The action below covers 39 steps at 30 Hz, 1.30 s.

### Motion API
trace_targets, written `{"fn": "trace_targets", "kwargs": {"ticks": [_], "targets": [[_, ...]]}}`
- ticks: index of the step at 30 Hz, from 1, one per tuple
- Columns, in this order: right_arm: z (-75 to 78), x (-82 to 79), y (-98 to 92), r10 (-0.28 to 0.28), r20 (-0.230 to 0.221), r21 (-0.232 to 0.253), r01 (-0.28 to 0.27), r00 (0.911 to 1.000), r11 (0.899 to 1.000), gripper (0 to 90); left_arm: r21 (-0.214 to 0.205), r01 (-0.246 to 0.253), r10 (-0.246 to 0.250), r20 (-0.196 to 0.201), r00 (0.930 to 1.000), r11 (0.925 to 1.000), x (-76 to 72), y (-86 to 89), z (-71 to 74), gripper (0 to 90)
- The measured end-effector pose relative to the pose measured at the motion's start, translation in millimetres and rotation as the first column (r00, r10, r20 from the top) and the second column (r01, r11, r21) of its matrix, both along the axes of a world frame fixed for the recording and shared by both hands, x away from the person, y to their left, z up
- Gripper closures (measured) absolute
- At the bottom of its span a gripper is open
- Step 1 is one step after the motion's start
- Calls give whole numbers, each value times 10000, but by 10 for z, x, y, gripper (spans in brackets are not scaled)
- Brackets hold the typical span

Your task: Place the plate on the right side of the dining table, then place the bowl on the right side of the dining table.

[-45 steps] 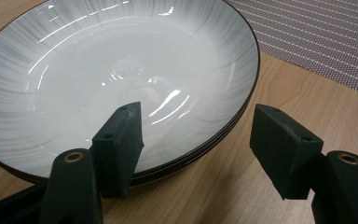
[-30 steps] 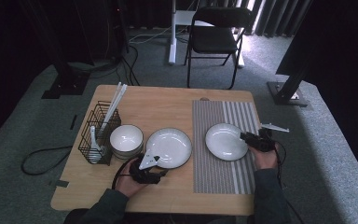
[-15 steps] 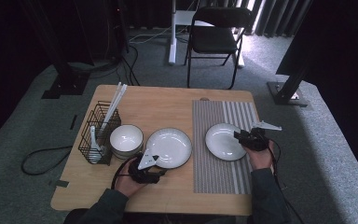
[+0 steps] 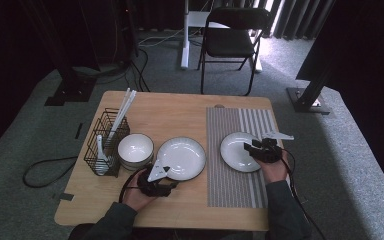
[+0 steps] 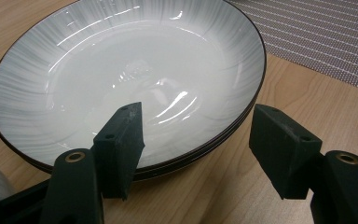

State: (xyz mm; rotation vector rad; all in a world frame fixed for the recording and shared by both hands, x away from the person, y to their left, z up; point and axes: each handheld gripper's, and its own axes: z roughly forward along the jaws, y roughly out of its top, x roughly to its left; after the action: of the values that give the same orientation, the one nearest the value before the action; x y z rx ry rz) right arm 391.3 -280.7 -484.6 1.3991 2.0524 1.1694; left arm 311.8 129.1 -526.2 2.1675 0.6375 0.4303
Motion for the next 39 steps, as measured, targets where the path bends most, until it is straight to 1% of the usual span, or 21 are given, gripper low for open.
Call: {"fn": "trace_targets", "kwargs": {"ticks": [5, 11, 18, 26, 33, 39], "targets": [[13, -12, 67, 239, 134, -149, -237, 9996, 9996, 535, 41, 42, -42, 4, 10000, 10000, 2, -2, -3, 358], [15, -19, 167, 495, 39, -251, -494, 9988, 9985, 542, 55, 44, -44, -1, 10000, 10000, 2, -3, -3, 358], [12, -29, 276, 821, 31, -450, -819, 9966, 9956, 541, 47, 53, -52, -34, 10000, 10000, -1, -5, -3, 358], [32, -36, 342, 1034, -53, -426, -1035, 9946, 9937, 540, -20, 46, -46, -40, 10000, 10000, -7, -2, 6, 358], [57, -46, 427, 1374, -89, -454, -1377, 9905, 9894, 530, -70, 58, -58, -40, 10000, 10000, -14, -5, 9, 359], [55, -49, 469, 1470, -146, -460, -1476, 9890, 9880, 521, -63, 87, -87, -42, 10000, 9999, -25, -1, 16, 362]]}}
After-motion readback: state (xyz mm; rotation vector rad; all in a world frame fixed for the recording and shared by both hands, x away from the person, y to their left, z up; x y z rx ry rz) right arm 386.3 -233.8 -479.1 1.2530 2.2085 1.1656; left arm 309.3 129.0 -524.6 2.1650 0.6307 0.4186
